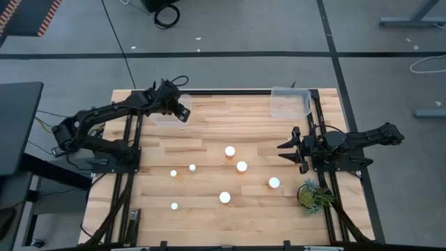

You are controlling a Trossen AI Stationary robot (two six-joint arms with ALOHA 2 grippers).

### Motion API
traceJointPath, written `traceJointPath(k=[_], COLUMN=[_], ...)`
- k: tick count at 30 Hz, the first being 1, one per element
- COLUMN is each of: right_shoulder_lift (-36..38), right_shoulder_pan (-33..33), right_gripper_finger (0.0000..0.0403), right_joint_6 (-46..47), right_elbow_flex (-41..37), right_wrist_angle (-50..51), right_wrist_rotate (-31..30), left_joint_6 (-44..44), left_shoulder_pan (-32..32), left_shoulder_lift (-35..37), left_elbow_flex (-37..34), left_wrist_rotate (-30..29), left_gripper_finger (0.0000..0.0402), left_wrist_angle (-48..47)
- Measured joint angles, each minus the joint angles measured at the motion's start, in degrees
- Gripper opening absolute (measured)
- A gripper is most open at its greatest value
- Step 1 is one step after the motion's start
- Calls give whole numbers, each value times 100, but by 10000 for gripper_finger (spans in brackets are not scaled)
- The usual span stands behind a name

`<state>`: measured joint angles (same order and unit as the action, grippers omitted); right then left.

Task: Pick and place medicine bottles into bin by pill shape (circle, oval)
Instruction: Put the top yellow tablet bottle into the left transparent bin

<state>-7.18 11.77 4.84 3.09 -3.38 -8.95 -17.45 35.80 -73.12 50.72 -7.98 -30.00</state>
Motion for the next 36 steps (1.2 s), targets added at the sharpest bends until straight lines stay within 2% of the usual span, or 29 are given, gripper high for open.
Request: traceJointPath(k=[8,15,26,36], right_shoulder_lift=[0,0,0,-2], right_shoulder_pan=[0,-1,-2,0], right_gripper_finger=[157,157,157,157], right_joint_6=[2,0,0,0], right_elbow_flex=[0,0,0,0], right_wrist_angle=[2,2,4,4], right_wrist_rotate=[0,0,0,0], left_joint_6=[11,153,297,230], left_shoulder_pan=[189,211,554,581], left_shoulder_lift=[-163,-750,-1402,-1810], left_elbow_flex=[0,0,0,0], left_wrist_rotate=[-256,-443,-434,-420], left_gripper_finger=[125,124,123,124], left_wrist_angle=[-15,157,715,923])
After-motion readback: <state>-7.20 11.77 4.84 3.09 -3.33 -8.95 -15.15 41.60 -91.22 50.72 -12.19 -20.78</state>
